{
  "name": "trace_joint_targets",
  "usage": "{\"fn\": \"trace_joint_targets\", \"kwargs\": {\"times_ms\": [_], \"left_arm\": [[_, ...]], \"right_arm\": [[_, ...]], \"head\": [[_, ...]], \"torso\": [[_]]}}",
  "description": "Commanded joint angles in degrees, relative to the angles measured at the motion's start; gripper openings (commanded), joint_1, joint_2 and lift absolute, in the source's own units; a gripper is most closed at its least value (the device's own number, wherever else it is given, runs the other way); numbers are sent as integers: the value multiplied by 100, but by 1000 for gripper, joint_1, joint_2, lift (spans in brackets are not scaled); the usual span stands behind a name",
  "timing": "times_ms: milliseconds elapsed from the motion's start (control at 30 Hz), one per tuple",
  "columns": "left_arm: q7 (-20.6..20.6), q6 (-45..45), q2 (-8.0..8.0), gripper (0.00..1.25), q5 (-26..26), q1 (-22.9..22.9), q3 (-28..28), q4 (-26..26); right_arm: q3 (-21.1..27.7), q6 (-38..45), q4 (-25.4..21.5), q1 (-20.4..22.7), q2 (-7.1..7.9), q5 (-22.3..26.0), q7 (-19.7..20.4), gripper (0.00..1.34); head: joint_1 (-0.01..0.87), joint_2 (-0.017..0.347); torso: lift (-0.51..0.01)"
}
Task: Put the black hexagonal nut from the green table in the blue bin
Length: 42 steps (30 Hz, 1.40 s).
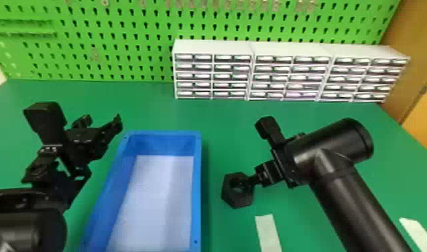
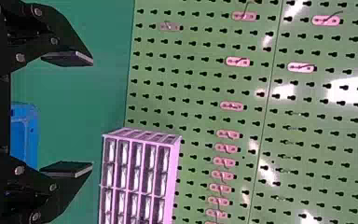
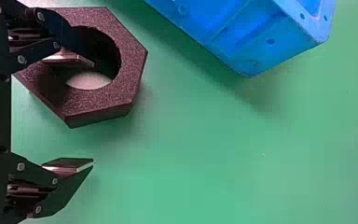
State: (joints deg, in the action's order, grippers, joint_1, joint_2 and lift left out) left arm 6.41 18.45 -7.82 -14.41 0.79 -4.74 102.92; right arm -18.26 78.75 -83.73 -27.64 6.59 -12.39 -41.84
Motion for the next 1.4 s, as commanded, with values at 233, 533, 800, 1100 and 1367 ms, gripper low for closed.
{"fn": "trace_joint_targets", "kwargs": {"times_ms": [233, 533, 800, 1100, 1367], "left_arm": [[9, 0, 0, 795, 0, 0, 0, 0], [18, 9, 0, 795, 0, 0, 0, 0], [18, 18, 0, 795, 0, 9, 0, 0], [18, 18, 0, 795, 9, 0, 0, 0], [27, 18, 0, 795, 9, 0, 0, 0]], "right_arm": [[25, -9, 6, -14, 0, -18, 0, 822], [-10, -9, 23, -14, 0, -36, 0, 822], [-19, -9, 41, 4, 0, -36, 0, 822], [-10, -44, 59, 21, 0, -36, 0, 822], [-10, -44, 85, 30, 0, -44, 0, 822]], "head": [[691, 9], [691, 9], [691, 9], [691, 9], [691, 9]], "torso": [[-97], [-97], [-97], [-97], [-97]]}}
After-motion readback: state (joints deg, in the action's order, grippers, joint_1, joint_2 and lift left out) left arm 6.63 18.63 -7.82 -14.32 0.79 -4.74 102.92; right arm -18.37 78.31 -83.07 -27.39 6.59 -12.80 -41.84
